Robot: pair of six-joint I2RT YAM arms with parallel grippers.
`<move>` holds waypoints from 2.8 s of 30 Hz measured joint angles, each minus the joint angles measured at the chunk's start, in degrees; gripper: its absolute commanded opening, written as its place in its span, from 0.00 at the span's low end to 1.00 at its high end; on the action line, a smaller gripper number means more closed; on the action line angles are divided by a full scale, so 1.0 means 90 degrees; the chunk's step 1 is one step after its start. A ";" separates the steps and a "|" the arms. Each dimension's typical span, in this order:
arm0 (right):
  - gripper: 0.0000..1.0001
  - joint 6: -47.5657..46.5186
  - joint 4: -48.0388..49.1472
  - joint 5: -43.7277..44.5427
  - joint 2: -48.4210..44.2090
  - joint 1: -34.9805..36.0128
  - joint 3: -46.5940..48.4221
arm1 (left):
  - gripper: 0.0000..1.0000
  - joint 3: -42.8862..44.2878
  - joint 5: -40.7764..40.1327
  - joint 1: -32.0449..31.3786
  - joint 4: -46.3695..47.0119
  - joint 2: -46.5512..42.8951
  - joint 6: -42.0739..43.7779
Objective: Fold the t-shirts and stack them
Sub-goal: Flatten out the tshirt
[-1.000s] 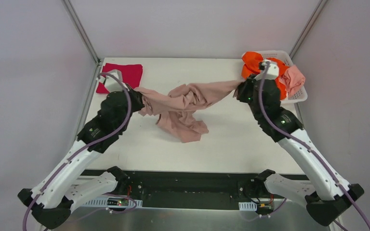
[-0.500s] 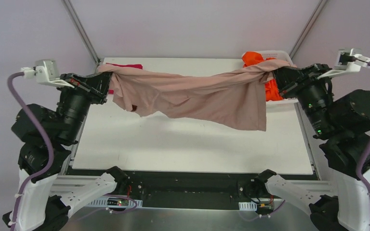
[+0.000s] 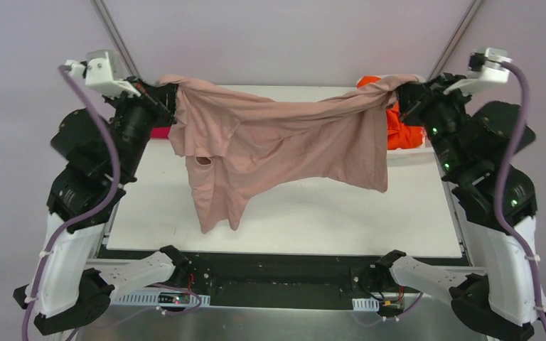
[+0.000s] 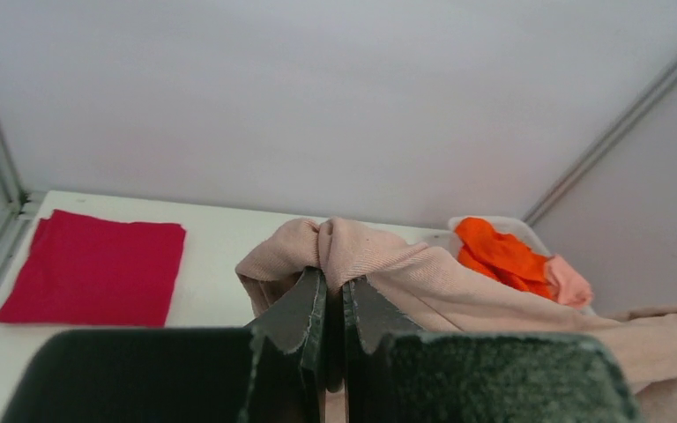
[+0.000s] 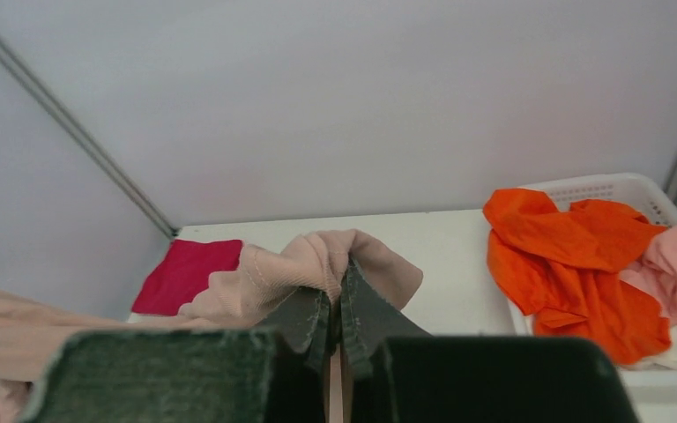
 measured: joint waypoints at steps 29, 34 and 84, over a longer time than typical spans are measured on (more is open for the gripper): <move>0.00 -0.0430 0.1661 -0.1020 0.1792 -0.1897 -0.2858 | 0.02 -0.1926 0.0561 0.1999 0.0403 0.1768 0.0369; 0.00 0.0109 0.0775 -0.1222 0.1722 -0.1970 -0.4119 | 0.05 -0.4316 0.1146 0.2001 0.0182 0.1236 -0.0517; 0.99 0.2540 0.0090 -0.0253 0.0019 -0.2203 -0.6062 | 0.99 -0.6249 0.2059 0.2084 0.0066 -0.0423 -0.2450</move>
